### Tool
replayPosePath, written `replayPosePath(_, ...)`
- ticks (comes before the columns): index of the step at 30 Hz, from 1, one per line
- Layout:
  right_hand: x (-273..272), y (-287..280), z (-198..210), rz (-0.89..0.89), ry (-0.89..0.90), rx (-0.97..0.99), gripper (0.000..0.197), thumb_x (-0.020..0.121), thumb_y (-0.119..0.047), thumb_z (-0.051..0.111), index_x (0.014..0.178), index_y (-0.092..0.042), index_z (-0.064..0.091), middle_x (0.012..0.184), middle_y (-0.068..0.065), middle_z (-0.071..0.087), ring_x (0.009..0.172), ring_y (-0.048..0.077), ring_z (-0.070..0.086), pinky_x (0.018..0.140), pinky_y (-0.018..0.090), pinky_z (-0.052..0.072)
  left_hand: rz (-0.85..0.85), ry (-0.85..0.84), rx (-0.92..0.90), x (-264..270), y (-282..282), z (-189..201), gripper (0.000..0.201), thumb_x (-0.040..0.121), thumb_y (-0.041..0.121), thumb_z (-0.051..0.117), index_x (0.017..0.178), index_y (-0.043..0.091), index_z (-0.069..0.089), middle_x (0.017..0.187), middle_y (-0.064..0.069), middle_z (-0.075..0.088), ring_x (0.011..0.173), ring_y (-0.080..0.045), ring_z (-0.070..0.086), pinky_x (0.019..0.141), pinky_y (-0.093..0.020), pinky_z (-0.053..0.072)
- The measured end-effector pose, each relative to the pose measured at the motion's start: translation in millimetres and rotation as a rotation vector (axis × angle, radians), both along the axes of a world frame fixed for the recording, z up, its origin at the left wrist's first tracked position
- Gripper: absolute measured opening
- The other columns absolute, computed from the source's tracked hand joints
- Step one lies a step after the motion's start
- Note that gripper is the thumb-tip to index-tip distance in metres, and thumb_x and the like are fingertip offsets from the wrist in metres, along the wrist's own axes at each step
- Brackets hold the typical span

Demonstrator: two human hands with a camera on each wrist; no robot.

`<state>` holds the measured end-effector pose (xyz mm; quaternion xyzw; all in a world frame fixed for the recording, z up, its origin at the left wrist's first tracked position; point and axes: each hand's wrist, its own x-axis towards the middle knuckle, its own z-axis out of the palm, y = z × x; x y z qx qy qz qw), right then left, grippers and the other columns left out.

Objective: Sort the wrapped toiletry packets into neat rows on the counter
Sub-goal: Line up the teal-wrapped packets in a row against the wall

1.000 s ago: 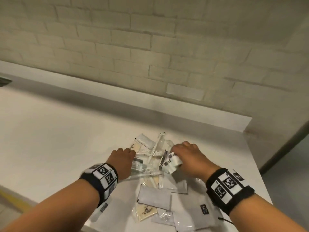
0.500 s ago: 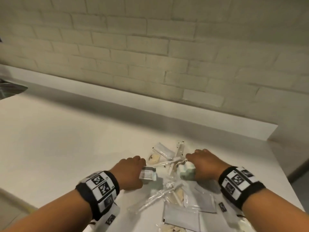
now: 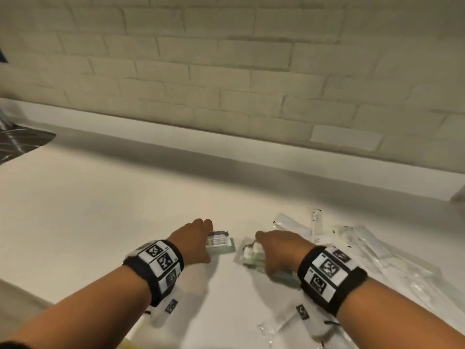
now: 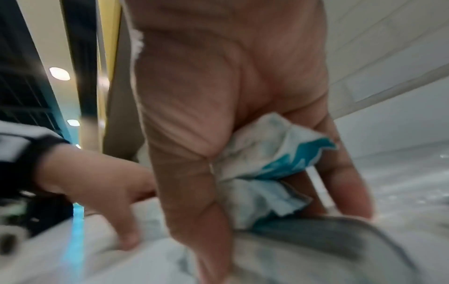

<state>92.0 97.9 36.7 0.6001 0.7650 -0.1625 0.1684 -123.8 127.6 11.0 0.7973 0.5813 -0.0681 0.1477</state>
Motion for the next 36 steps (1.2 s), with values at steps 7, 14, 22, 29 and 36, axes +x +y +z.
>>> replayPosePath(7, 18, 30, 5, -0.201, -0.053, 0.192, 0.095, 0.062, -0.045, 0.081, 0.14, -0.024, 0.031, 0.128, 0.004, 0.049, 0.116, 0.025, 0.049, 0.094, 0.039, 0.046, -0.128, -0.189, -0.159, -6, -4, 0, 0.093, 0.057, 0.042, 0.085, 0.131, 0.034, 0.029, 0.131, 0.009, 0.05, 0.111, -0.013, 0.055, 0.091, -0.029, 0.046)
replayPosePath(14, -58, -6, -4, 0.059, 0.271, 0.139, 0.068, 0.067, -0.033, 0.079, 0.125, -0.033, 0.043, 0.111, -0.008, 0.053, 0.097, 0.014, 0.052, 0.082, 0.032, 0.048, -0.223, -0.228, -0.176, -13, 14, -6, 0.084, 0.065, 0.031, 0.081, 0.129, 0.031, 0.027, 0.119, 0.004, 0.062, 0.095, -0.015, 0.061, 0.081, -0.031, 0.053)
replayPosePath(22, -12, 30, 5, -0.343, 0.249, -0.086, 0.037, 0.1, -0.029, 0.039, 0.106, -0.001, 0.064, 0.094, 0.012, 0.069, 0.083, 0.03, 0.069, 0.063, 0.029, 0.053, -0.227, -0.305, -0.203, -15, 30, 9, 0.033, 0.092, 0.037, 0.056, 0.123, 0.03, 0.044, 0.113, 0.01, 0.065, 0.087, -0.011, 0.061, 0.078, -0.026, 0.047)
replayPosePath(29, -11, 32, -6, -0.377, 0.175, 0.072, 0.033, 0.094, -0.046, 0.047, 0.106, -0.018, 0.06, 0.096, -0.001, 0.063, 0.082, 0.016, 0.06, 0.073, 0.03, 0.05, -0.121, -0.184, -0.002, -5, 49, 8, 0.028, 0.101, 0.032, 0.039, 0.107, 0.017, 0.061, 0.109, -0.002, 0.068, 0.084, -0.015, 0.054, 0.067, -0.026, 0.039)
replayPosePath(36, -13, 34, -14, -0.435, 0.252, 0.058, 0.046, 0.082, -0.025, 0.07, 0.123, -0.021, 0.05, 0.114, 0.002, 0.062, 0.095, 0.018, 0.058, 0.072, 0.027, 0.045, -0.134, -0.238, -0.103, -6, 47, 2, 0.023, 0.089, 0.025, 0.061, 0.112, 0.025, 0.063, 0.117, 0.005, 0.066, 0.102, -0.013, 0.058, 0.085, -0.028, 0.049)
